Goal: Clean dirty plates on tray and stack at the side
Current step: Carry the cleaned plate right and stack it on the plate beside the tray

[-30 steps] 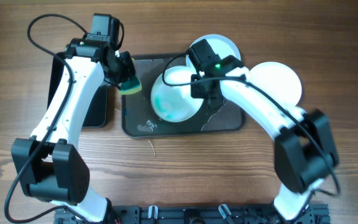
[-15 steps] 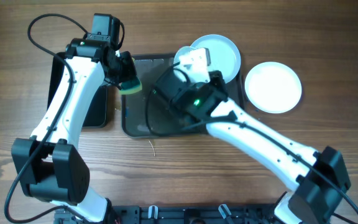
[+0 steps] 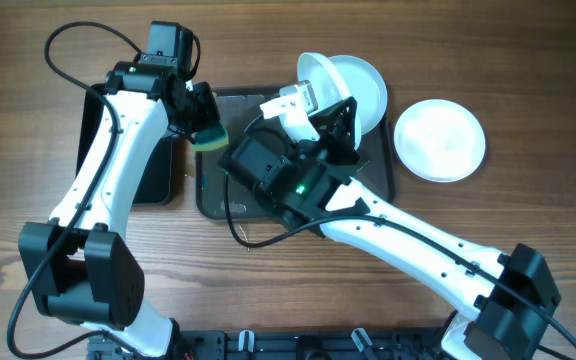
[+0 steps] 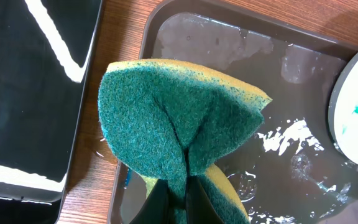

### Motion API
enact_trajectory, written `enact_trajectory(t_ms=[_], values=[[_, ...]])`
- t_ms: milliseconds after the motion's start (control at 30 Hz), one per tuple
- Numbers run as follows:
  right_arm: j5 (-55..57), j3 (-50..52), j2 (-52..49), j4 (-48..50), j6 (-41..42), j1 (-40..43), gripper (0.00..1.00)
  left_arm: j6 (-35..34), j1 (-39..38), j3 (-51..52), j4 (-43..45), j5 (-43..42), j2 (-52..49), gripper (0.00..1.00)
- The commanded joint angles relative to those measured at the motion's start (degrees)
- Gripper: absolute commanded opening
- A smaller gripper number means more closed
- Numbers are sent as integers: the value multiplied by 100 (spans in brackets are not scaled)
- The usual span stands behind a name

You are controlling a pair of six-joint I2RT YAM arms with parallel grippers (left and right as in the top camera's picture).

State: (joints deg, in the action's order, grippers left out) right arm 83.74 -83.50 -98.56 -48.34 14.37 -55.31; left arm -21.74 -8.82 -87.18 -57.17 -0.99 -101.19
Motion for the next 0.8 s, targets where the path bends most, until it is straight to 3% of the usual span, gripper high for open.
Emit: enact_trajectory(t_ms=[0,100,167,367,633,767], values=[[326,-7,129,232,-129,-17,4,74,9,-85,35,-70,68,4],[116,-7,129,374,-131,2,4,72,9,-85,39,-70,68,4],[-629,-4,129,328,-136,46,4,72,9,-85,42,-70,68,4],[-4395,20,129,55,411,625,4,74,9,-85,57,-70,68,4],[-8365,31,131,205,815,2490,4,72,4,-85,90,-72,68,4],[-9593,31,133,144,780,3681,4,74,4,-85,96,-70,68,4]])
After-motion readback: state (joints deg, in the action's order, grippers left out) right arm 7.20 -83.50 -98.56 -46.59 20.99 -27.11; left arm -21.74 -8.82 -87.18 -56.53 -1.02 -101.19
